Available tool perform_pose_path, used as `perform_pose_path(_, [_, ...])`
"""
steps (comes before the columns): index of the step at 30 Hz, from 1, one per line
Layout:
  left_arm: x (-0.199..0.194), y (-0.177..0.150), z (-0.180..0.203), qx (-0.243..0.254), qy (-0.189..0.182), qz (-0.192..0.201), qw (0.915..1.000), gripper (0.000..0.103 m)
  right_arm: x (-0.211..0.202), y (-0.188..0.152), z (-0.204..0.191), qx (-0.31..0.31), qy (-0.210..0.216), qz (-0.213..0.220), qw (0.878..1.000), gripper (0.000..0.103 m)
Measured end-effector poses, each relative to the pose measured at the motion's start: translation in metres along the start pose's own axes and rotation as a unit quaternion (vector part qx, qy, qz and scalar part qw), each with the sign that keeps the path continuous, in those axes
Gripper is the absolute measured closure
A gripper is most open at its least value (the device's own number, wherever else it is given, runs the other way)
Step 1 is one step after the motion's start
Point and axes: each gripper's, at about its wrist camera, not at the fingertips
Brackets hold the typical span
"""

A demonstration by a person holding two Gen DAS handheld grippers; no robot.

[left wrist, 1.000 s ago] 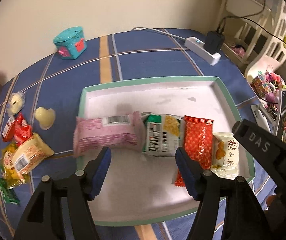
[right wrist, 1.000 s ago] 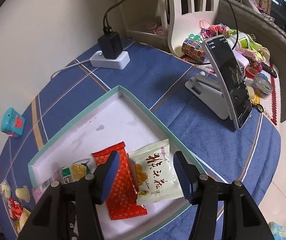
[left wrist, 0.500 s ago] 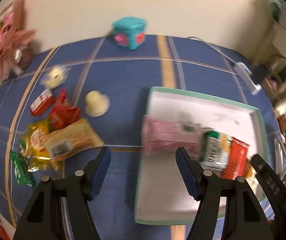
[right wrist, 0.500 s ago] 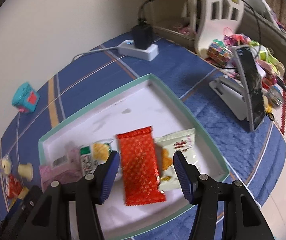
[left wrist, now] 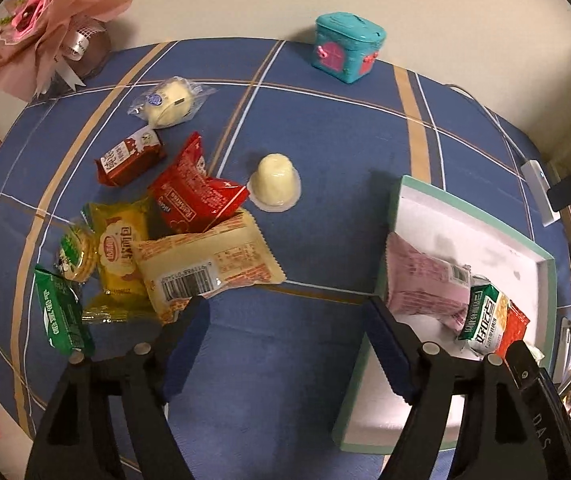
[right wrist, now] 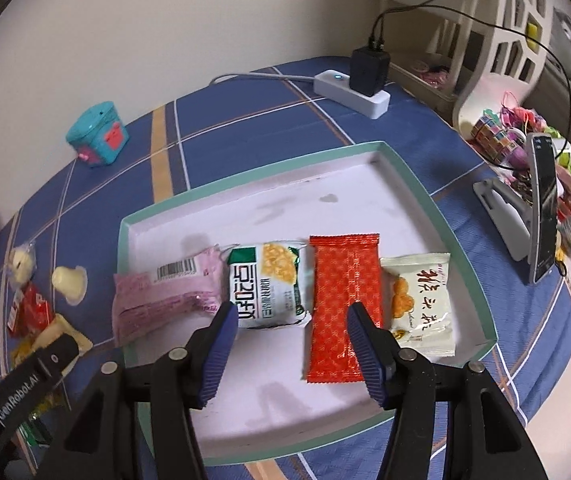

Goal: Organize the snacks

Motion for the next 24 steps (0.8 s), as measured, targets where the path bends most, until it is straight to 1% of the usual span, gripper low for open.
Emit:
perform_pose_path(1, [-0.002,-0.001,-0.001,0.0,0.001,0.0,1.0,0.022,0.001,0.0,0.0,-0.002,-0.001,0.0,1.0,0.037])
perform_pose_path(2, [-0.001,-0.002,-0.001,0.001,0.0,-0.002,1.0,0.018,0.001,0.0,-0.001,-0.003,-0.001,0.0,1.0,0.033])
perform_pose_path(5, [0.002,-0.004,0.001,0.005,0.002,-0.006,1.0,0.018,0.002,-0.001,-0.003,-0.007,0.0,0.001,1.0,0.019])
perform_pose_path(7, [0.004,-0.005,0.002,0.007,0.005,-0.008,0.9999,0.017,0.003,-0.001,-0.005,-0.01,-0.001,0.001,1.0,0.017])
perform_pose_path(8, [0.005,-0.006,0.002,0.006,0.006,-0.01,0.9999,0.017,0.003,-0.002,-0.005,-0.012,-0.001,0.001,1.0,0.013])
perform_pose_path(10, [0.006,-0.006,0.0,0.003,0.011,-0.012,0.9999,0.01,0.004,-0.003,-0.006,-0.012,0.002,0.002,1.0,0.007])
perform_pose_path(11, [0.007,-0.007,-0.001,0.0,0.013,-0.012,0.9998,0.005,0.004,-0.003,-0.006,-0.011,0.005,0.002,1.0,0.0])
perform_pose_path(15, [0.009,-0.007,-0.005,-0.008,0.02,-0.01,0.9997,0.001,0.003,-0.004,-0.007,-0.005,0.016,0.007,1.0,0.0])
perform_pose_path(17, [0.009,-0.007,-0.006,-0.008,0.018,-0.009,0.9998,0.0,0.003,-0.004,-0.006,-0.003,0.012,0.009,1.0,0.0])
perform_pose_path(24, [0.005,-0.007,-0.003,-0.008,-0.013,-0.008,0.9999,0.0,0.001,-0.005,-0.005,0.01,0.024,0.011,1.0,0.0])
Point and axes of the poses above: each gripper's, at about its wrist camera, not at the fingertips, and x roughly the way its jaws point, z to its right, y to its top, and after that the axes turned 13 degrees about z, right-handed
